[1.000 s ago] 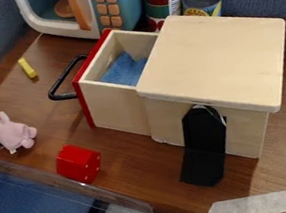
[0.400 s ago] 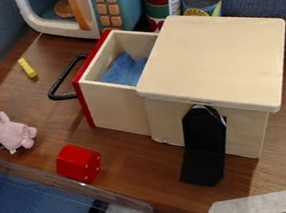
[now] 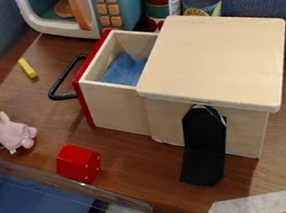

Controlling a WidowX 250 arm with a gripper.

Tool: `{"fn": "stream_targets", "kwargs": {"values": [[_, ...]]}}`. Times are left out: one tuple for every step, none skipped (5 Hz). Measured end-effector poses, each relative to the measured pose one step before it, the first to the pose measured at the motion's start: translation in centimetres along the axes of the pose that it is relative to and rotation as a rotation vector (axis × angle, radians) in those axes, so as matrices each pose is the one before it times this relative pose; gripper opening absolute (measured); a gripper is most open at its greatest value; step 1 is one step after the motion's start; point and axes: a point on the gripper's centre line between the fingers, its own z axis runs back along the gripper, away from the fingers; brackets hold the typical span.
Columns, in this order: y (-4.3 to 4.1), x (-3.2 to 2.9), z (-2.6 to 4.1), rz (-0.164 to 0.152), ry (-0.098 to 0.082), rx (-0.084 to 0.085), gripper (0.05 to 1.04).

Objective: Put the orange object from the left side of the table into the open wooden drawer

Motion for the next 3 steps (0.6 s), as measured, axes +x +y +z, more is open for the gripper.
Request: {"fn": "stream_targets", "kwargs": {"values": [[0.560,1.011,-1.612,0.0456,-0.0172,-0.0069,0.999],[0.121,0.622,-0.373,0.0189,-0.0040,-0.0202,0.999],[0.286,0.596,-0.573,0.0203,0.0069,0.0053,0.999]]}}
